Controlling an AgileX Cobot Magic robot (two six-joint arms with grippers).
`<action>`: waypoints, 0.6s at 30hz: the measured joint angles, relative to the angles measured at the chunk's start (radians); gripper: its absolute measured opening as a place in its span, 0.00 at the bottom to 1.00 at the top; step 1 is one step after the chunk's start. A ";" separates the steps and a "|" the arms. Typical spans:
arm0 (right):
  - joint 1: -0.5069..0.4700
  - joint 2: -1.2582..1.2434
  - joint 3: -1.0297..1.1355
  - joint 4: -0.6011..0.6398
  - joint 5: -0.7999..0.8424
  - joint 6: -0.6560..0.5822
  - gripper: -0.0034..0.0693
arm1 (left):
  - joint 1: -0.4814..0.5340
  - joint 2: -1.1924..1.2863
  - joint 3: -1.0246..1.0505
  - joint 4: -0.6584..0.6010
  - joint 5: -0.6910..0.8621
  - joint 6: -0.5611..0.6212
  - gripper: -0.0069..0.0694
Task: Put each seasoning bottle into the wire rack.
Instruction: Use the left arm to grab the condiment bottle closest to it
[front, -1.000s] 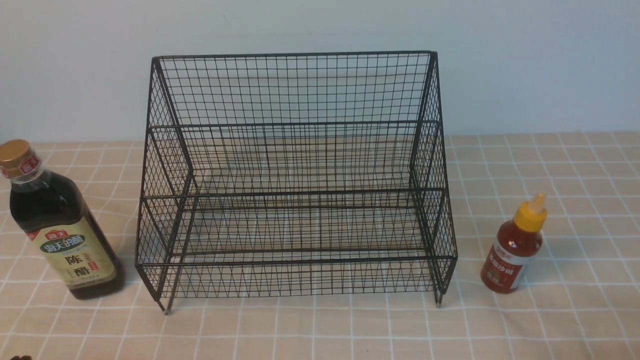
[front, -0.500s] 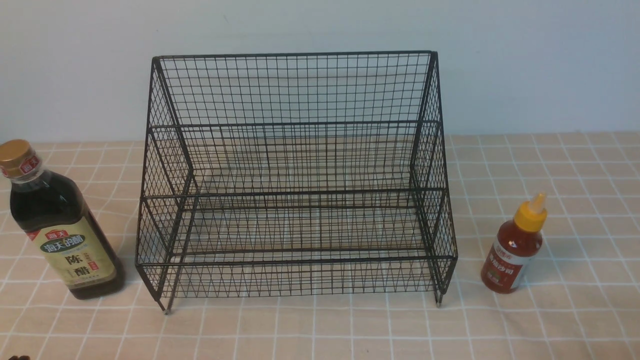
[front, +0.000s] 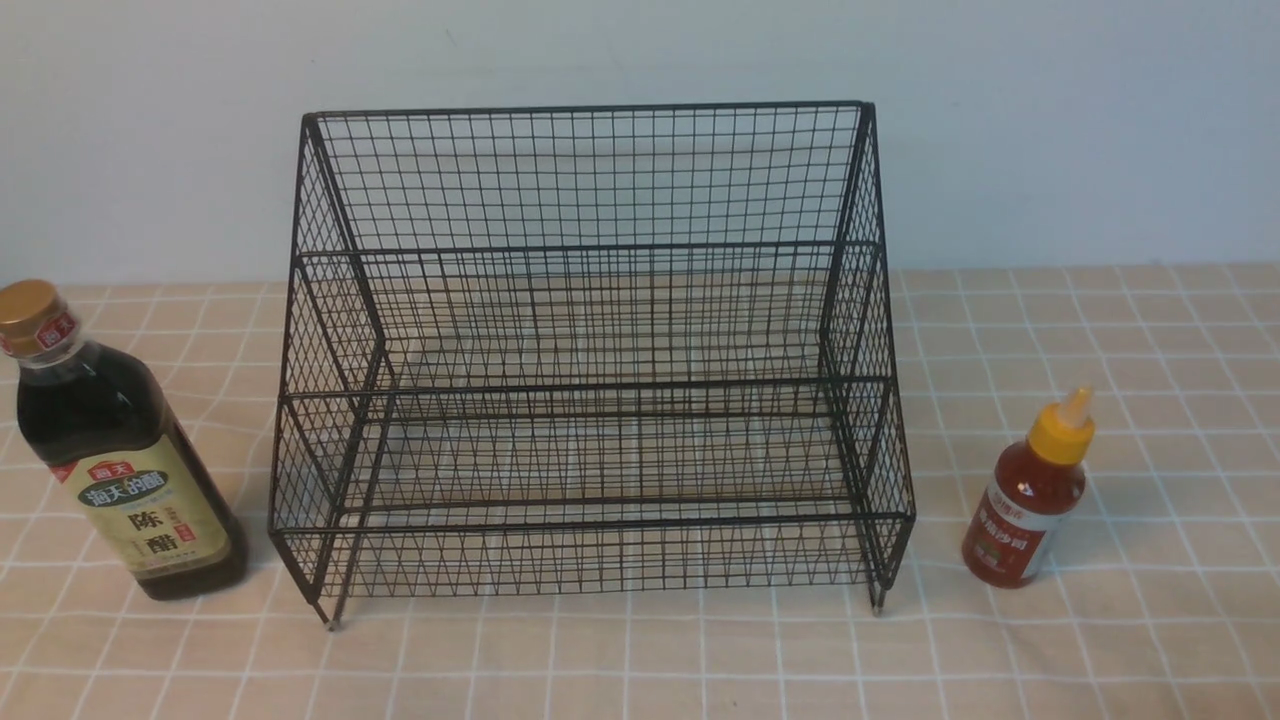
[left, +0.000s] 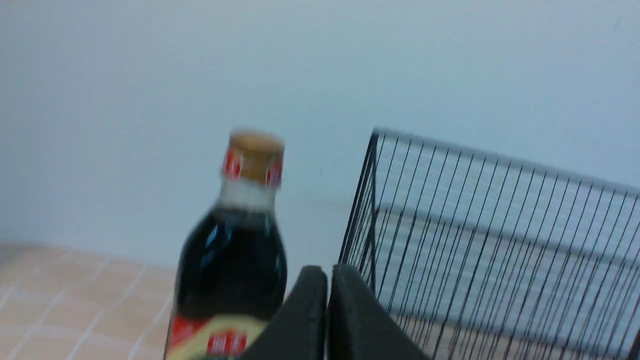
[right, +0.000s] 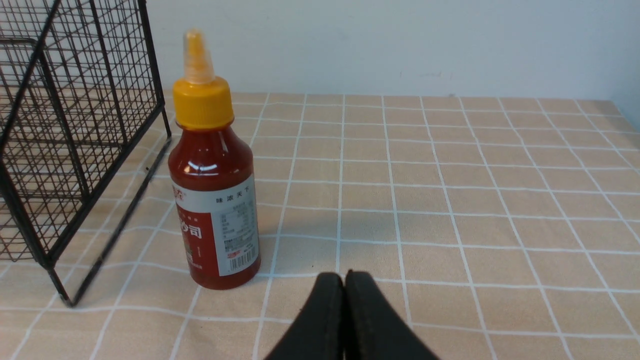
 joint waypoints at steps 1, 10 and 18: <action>0.000 0.000 0.000 0.000 0.000 0.000 0.03 | 0.000 0.000 0.000 -0.003 -0.081 -0.001 0.09; 0.000 0.000 0.000 0.000 0.000 0.000 0.03 | 0.000 0.268 -0.106 -0.012 -0.184 0.123 0.09; 0.000 0.000 0.000 0.000 0.000 0.000 0.03 | 0.000 0.702 -0.278 -0.027 -0.197 0.214 0.22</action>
